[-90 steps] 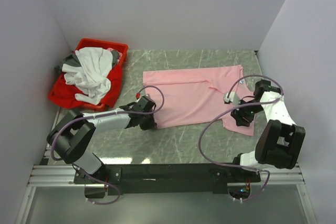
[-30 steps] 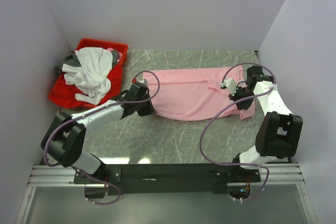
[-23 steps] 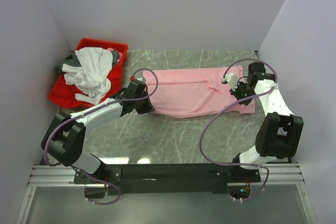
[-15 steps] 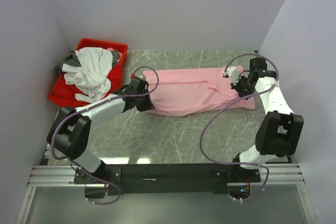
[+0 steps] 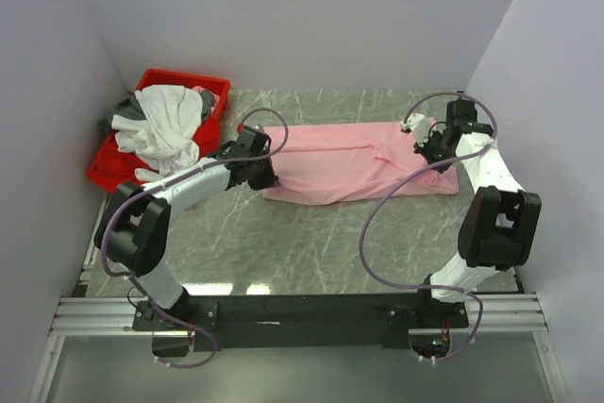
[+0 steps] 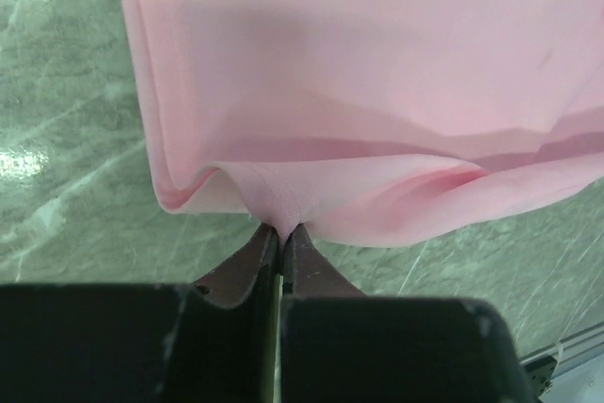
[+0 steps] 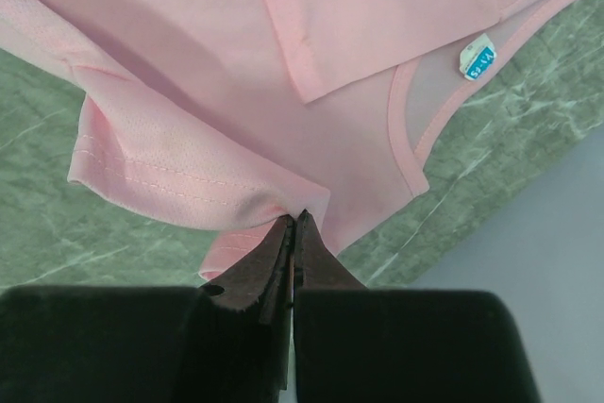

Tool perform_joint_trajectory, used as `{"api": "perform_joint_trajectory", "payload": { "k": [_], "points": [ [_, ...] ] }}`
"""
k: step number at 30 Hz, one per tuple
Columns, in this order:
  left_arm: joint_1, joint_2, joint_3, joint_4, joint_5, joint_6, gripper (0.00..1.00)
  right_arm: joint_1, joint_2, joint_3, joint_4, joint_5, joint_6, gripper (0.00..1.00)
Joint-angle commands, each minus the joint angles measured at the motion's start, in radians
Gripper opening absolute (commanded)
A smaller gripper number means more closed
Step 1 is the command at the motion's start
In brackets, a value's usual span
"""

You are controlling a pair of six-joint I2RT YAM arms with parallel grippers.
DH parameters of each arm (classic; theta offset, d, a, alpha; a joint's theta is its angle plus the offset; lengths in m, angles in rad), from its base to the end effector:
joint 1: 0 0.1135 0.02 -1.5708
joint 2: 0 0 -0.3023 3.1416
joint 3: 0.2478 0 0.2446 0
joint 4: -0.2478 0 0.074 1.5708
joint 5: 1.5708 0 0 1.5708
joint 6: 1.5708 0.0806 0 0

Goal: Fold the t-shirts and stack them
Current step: Fold the tshirt

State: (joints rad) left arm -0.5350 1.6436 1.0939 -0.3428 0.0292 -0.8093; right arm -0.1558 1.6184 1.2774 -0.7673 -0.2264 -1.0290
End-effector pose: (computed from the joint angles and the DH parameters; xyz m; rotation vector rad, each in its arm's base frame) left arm 0.3193 -0.1919 0.2219 -0.3376 2.5428 -0.5928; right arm 0.3446 -0.0358 0.2562 -1.1772 2.3561 -0.0978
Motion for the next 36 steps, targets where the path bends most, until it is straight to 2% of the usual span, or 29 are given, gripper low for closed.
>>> {"api": "perform_joint_trajectory", "payload": {
  "k": [1,23,32,36],
  "points": [
    [0.013,0.03,0.041,-0.007,-0.022,-0.022,0.01,-0.001,0.009,0.056,0.055,0.01,0.026,0.0],
    [0.036,0.03,0.026,0.022,-0.02,-0.099,0.01,0.006,0.089,0.109,0.097,0.012,0.061,0.0],
    [0.046,0.061,0.103,-0.013,-0.026,-0.065,0.01,0.013,0.113,0.12,0.091,0.021,0.058,0.0],
    [0.044,0.065,0.13,-0.03,-0.071,-0.051,0.01,0.013,0.121,0.119,0.098,0.032,0.061,0.0]
  ]
}}
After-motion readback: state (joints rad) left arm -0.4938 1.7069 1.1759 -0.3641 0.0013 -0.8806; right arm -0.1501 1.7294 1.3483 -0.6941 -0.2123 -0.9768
